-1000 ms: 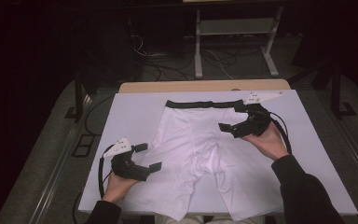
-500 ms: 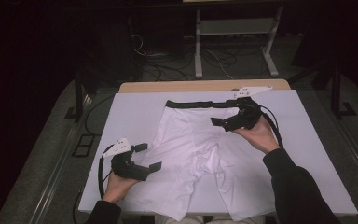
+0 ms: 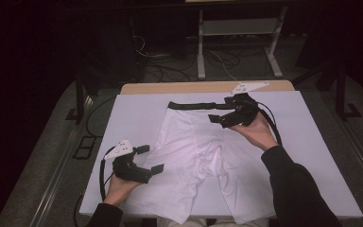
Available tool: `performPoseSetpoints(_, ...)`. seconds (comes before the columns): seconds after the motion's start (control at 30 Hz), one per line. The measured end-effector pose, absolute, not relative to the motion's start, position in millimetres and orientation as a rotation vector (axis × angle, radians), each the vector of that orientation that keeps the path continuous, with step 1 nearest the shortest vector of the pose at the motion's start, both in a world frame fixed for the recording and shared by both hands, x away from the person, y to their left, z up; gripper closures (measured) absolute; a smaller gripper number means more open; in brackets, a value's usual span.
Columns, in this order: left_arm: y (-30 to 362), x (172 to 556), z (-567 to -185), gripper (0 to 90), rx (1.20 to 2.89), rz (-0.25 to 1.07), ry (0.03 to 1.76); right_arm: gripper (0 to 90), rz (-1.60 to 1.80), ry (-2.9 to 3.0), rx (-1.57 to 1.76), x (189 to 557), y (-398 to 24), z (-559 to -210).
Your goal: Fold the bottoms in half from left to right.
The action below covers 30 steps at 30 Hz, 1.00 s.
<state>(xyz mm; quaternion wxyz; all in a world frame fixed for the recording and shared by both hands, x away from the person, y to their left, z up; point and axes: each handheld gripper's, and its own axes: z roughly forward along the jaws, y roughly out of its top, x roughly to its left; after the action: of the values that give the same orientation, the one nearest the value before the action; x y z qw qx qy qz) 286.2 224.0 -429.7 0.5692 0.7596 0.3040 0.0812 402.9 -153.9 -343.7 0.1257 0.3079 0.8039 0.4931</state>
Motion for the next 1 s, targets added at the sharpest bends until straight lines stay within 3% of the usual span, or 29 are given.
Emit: performPoseSetpoints(1.0, 223.8, 286.6, -429.7, 0.0, 1.784, 0.185, 0.709, 0.0, 1.382, 2.406, 0.896, 443.9, -105.3, -362.1)
